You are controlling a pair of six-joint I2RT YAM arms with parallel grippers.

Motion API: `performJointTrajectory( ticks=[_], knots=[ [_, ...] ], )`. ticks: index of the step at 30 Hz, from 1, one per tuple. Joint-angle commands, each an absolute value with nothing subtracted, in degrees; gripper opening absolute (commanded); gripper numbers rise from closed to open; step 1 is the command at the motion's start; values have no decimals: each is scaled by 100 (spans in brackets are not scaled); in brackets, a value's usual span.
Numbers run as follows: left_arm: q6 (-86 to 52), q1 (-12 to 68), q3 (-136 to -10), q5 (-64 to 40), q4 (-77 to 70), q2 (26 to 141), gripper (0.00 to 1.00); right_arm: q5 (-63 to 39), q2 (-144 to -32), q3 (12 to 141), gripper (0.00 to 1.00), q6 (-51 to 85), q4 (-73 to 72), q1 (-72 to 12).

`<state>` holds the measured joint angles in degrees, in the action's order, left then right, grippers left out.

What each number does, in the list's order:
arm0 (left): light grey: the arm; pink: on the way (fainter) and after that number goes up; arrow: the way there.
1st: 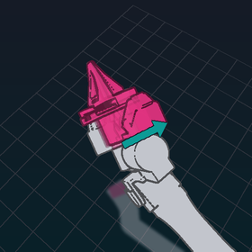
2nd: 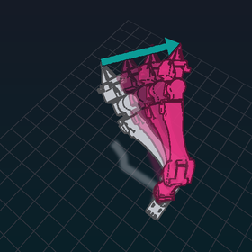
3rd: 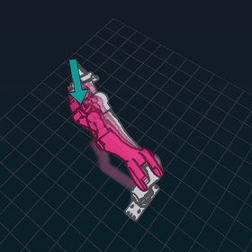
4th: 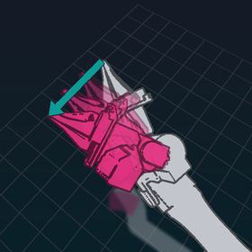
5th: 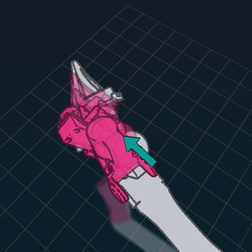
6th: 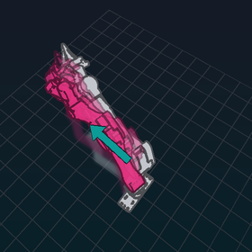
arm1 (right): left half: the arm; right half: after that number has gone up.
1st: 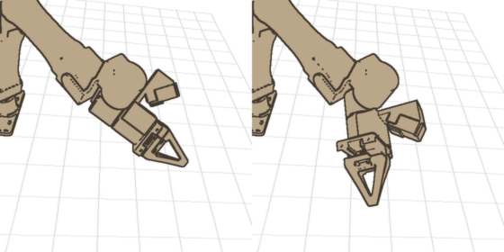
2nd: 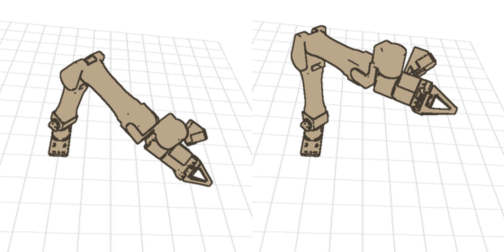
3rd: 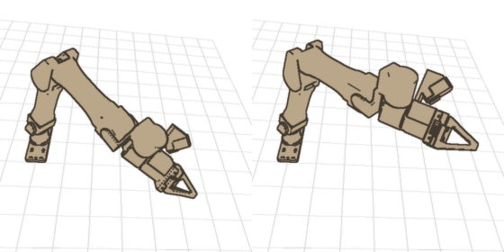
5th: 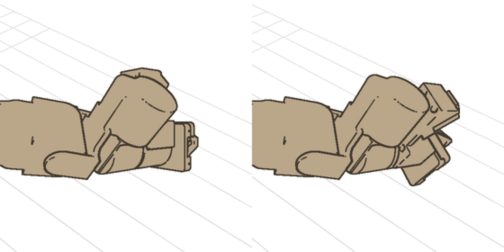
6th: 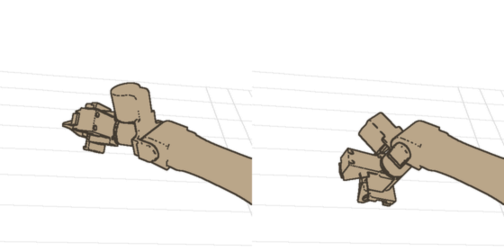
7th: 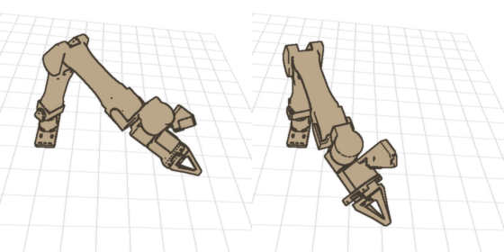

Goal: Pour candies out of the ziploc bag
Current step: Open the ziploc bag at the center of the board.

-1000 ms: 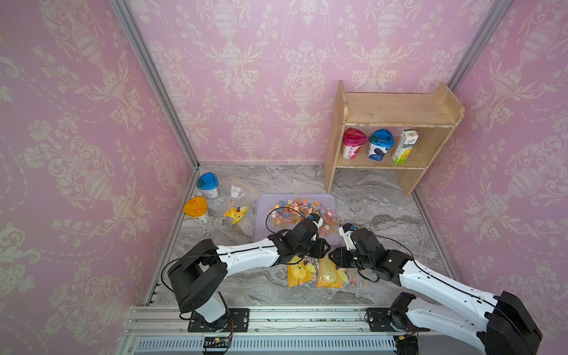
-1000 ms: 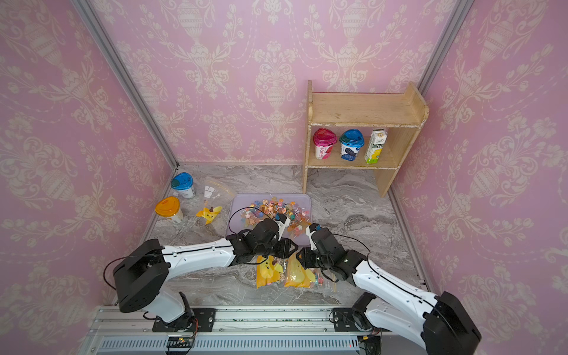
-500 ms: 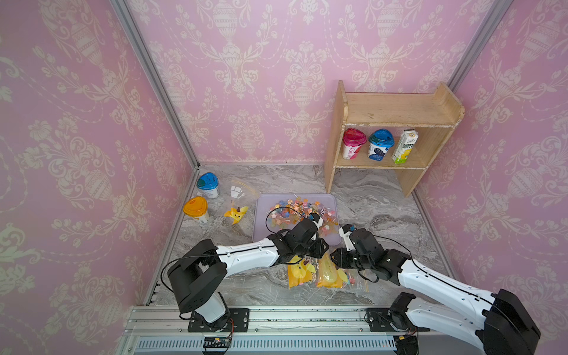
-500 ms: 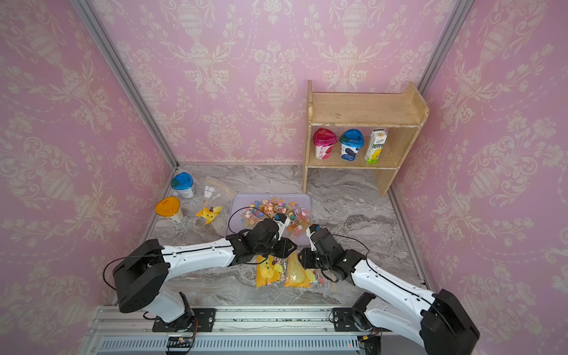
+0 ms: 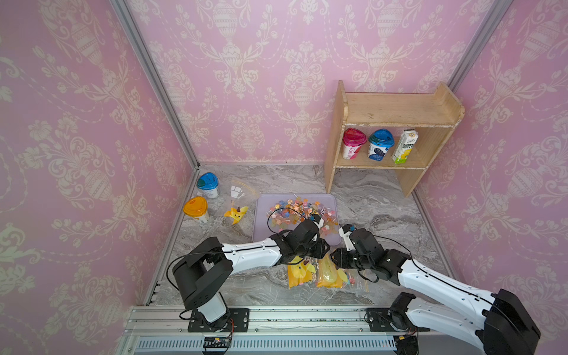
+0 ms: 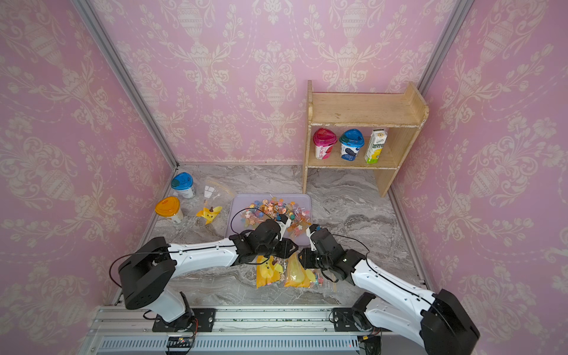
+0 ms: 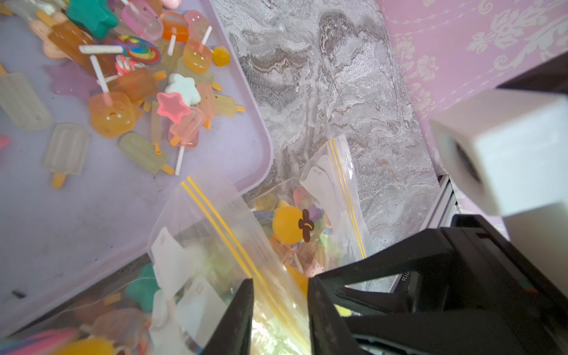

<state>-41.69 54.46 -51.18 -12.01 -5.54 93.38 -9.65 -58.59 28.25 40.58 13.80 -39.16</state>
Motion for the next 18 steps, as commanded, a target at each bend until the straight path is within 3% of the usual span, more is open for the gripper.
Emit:
performJointTrajectory(
  ticks=[1, 7, 18],
  knots=[
    [-4170, 5405, -5138, -1293, -456, 9373, 18, -940, -5833, 2863, 29, 4048, 1419, -3959],
    [-4122, 5405, -4988, -1257, -347, 9266, 0, -915, -5805, 2844, 29, 4043, 1415, -3962],
    [-4022, 5405, -4869, -1204, -345, 9089, 0, -684, -5528, 2912, 33, 3979, 1705, -3956]
  ],
)
